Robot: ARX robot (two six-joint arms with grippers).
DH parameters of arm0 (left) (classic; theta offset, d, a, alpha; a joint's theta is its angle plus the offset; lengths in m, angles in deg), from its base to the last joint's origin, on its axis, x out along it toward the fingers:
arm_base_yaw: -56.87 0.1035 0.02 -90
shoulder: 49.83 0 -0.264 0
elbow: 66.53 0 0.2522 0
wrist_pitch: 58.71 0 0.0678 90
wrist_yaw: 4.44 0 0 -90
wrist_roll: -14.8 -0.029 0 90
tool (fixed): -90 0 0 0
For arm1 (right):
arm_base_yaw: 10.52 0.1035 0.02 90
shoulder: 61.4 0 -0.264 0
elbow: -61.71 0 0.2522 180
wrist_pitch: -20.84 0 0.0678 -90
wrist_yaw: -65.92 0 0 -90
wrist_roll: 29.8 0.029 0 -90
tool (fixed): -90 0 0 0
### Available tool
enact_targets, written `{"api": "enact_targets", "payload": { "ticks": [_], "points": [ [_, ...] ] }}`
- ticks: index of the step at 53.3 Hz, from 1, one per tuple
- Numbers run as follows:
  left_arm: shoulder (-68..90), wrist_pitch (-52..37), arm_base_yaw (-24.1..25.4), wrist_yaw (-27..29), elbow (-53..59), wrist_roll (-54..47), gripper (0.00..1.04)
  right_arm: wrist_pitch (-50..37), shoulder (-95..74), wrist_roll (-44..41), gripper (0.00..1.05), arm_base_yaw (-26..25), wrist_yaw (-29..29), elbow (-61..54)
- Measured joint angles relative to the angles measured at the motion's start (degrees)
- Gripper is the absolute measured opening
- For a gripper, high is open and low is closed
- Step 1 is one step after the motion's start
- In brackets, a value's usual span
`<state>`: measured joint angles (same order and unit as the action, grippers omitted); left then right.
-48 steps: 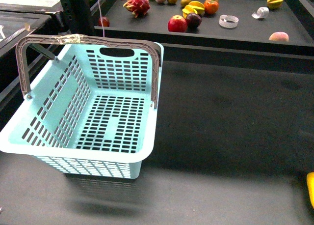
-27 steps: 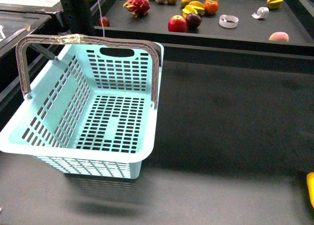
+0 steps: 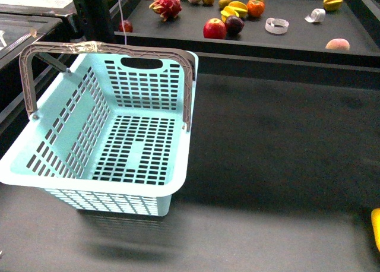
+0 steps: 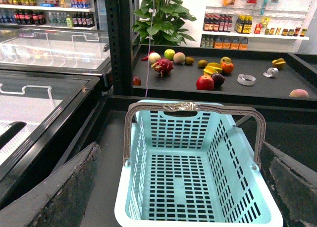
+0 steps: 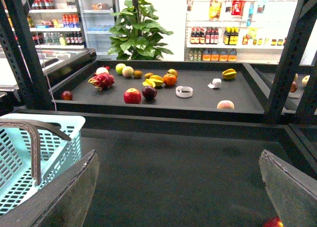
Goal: Pick mango with right arm and hold basket with left
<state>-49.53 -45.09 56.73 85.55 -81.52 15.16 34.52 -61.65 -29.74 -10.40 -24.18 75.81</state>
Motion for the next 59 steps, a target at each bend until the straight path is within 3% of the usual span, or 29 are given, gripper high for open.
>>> {"api": "enact_targets", "payload": {
  "ticks": [3,4,7,9,11,13,32,59],
  "points": [
    [0.0,0.0,0.0,0.2,0.0,0.0,0.97,0.0,0.0,0.0,0.96,0.0,0.0,0.0],
    [0.3,-0.6,-0.8,2.5,0.1,0.1,0.97,0.0,0.0,0.0,0.96,0.0,0.0,0.0],
    [2.9,-7.5,-7.9,22.5,0.1,2.3,0.97,0.0,0.0,0.0,0.96,0.0,0.0,0.0],
    [4.5,-8.9,-11.8,31.0,0.1,3.3,0.97,0.0,0.0,0.0,0.96,0.0,0.0,0.0],
    [6.7,-9.3,-13.8,36.8,0.0,4.8,0.97,0.0,0.0,0.0,0.96,0.0,0.0,0.0],
    [9.5,-9.7,-14.4,39.2,-0.1,6.4,0.97,0.0,0.0,0.0,0.96,0.0,0.0,0.0],
    [46.2,-26.1,-12.5,32.3,-11.5,28.7,0.97,0.0,0.0,0.0,0.96,0.0,0.0,0.0],
    [72.2,-36.3,-10.3,24.9,-19.3,48.0,0.97,0.0,0.0,0.0,0.96,0.0,0.0,0.0]
  ]
}}
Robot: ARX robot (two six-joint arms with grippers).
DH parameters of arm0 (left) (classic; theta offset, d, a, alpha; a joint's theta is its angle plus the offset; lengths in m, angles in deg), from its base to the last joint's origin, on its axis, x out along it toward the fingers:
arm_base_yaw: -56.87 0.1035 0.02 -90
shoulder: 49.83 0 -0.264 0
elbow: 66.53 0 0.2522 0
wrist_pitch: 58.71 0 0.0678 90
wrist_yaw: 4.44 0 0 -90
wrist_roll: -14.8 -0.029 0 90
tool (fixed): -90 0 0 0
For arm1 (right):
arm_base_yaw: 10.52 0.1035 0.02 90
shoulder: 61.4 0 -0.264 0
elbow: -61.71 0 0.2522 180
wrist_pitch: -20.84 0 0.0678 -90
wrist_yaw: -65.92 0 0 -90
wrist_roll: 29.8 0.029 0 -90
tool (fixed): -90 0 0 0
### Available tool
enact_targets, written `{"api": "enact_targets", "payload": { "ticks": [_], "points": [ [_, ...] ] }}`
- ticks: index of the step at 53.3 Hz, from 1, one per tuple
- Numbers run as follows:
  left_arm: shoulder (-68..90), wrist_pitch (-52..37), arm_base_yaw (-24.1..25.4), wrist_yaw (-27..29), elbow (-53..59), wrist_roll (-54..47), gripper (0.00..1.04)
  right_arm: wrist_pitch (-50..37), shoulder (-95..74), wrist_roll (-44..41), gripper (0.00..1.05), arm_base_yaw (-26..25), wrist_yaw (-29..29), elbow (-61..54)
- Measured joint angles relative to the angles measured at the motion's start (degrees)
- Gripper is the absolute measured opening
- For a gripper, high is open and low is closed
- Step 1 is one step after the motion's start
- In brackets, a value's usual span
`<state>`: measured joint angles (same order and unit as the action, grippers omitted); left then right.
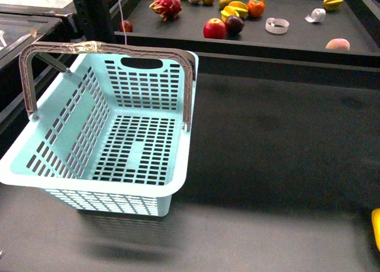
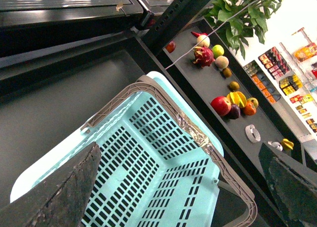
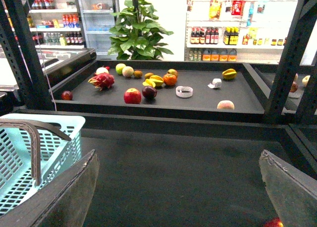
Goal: Pick mango with right arm and hold basket with left
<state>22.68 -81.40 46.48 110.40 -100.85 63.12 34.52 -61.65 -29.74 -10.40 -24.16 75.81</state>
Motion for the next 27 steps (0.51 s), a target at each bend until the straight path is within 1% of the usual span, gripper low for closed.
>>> {"api": "enact_targets", "payload": {
  "ticks": [11,16,27],
  "points": [
    [8.3,-0.5,0.2,-2.4,-4.3,5.9,0.97,0.0,0.0,0.0,0.96,0.0,0.0,0.0],
    [10.0,1.5,0.3,-1.9,-6.1,6.1,0.97,0.0,0.0,0.0,0.96,0.0,0.0,0.0],
    [15.9,1.4,1.4,-3.9,-10.6,8.6,0.97,0.0,0.0,0.0,0.96,0.0,0.0,0.0]
  ]
}}
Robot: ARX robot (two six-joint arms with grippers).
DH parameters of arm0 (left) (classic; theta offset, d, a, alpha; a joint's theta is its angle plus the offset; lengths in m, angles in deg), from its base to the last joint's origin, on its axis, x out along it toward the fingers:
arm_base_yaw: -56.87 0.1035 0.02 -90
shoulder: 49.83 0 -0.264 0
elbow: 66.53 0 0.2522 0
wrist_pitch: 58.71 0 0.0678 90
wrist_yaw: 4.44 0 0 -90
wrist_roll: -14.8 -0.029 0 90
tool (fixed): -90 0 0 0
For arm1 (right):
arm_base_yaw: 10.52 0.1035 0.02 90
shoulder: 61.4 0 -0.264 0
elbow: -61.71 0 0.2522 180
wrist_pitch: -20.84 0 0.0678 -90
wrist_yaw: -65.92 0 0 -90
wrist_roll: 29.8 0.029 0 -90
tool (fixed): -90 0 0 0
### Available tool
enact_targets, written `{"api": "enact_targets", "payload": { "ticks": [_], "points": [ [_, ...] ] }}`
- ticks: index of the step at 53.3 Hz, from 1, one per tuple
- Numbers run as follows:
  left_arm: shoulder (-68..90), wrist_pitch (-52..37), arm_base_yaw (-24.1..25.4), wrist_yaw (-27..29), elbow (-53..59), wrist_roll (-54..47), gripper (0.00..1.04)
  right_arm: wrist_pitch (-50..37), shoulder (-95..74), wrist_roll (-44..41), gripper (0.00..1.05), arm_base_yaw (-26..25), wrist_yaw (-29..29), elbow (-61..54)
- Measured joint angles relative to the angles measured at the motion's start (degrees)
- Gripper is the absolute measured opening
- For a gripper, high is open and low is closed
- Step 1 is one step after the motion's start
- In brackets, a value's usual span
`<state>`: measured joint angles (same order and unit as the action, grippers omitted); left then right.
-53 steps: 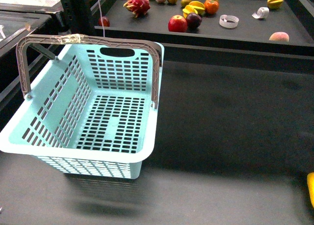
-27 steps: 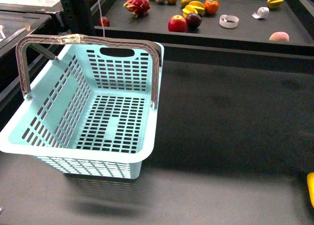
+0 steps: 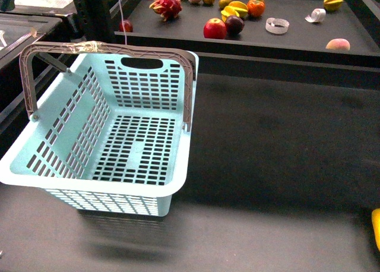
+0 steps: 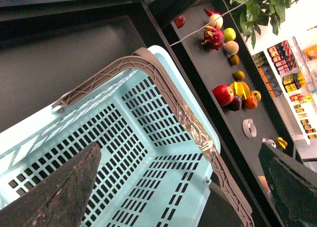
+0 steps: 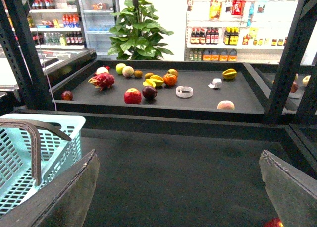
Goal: Pick mango with right arm and hold basket with left
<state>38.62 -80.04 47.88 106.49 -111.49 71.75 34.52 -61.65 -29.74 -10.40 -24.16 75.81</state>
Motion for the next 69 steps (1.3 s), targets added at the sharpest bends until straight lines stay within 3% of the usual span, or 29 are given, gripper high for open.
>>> {"api": "enact_targets", "payload": {
  "ticks": [33,69],
  "points": [
    [19.8,-0.4,-1.4,-2.1,-14.9,5.3,0.97,0.0,0.0,0.0,0.96,0.0,0.0,0.0],
    [28.9,7.6,-1.5,-3.5,-29.3,21.7,0.97,0.0,0.0,0.0,0.96,0.0,0.0,0.0]
  ]
}}
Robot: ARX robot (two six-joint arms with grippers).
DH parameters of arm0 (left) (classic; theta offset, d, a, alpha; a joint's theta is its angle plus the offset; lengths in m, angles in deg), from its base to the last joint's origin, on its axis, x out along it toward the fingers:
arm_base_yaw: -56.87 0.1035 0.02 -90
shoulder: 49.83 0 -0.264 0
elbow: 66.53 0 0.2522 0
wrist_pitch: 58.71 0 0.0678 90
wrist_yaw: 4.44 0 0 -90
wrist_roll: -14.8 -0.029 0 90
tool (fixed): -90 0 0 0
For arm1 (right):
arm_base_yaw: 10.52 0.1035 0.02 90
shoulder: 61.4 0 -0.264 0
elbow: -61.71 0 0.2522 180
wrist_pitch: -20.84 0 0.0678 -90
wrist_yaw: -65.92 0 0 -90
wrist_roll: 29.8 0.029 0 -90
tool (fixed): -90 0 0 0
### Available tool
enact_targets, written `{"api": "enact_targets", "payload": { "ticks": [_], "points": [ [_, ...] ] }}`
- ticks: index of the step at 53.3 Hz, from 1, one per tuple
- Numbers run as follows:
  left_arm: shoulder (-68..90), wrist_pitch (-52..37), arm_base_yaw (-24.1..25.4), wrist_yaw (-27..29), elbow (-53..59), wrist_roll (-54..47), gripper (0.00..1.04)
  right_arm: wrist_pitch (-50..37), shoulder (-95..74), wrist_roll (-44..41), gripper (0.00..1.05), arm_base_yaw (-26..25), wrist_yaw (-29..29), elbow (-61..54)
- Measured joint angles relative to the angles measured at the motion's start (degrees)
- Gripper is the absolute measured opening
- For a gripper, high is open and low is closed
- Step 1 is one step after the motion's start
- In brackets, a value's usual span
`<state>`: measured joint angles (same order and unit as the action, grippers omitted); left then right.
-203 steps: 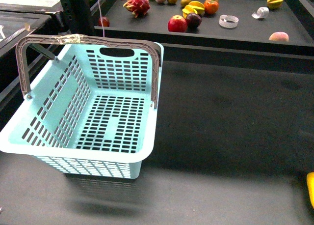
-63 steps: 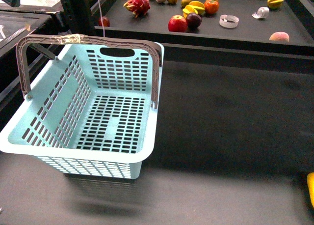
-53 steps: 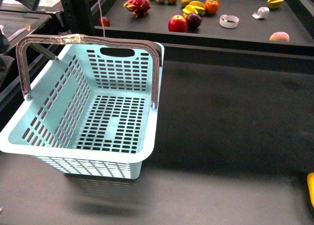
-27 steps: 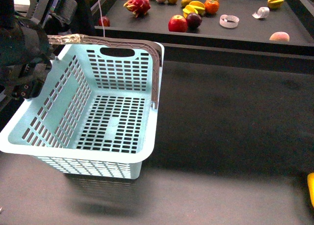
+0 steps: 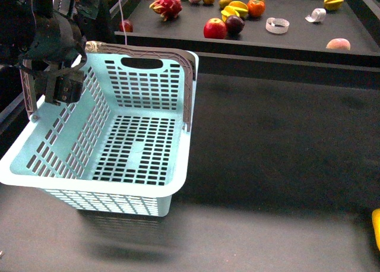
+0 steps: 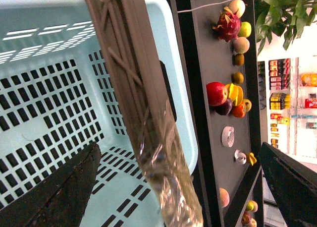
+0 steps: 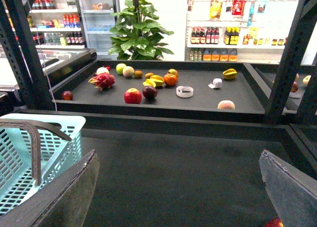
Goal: Pick mango with right arm and hold basket with left
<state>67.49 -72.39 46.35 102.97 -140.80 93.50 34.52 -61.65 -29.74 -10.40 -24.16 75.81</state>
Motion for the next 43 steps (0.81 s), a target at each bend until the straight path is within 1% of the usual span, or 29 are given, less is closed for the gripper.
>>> {"api": "enact_targets", "payload": {
  "ticks": [16,39,43],
  "points": [
    [4.2,2.3,1.2,-0.1,-5.9,1.1,0.97,0.0,0.0,0.0,0.96,0.0,0.0,0.0],
    [8.7,3.5,0.3,-0.1,-10.2,1.1,0.96,0.0,0.0,0.0,0.96,0.0,0.0,0.0],
    [9.0,3.5,0.2,0.0,-10.5,1.1,0.83,0.0,0.0,0.0,0.96,0.0,0.0,0.0]
  ]
}}
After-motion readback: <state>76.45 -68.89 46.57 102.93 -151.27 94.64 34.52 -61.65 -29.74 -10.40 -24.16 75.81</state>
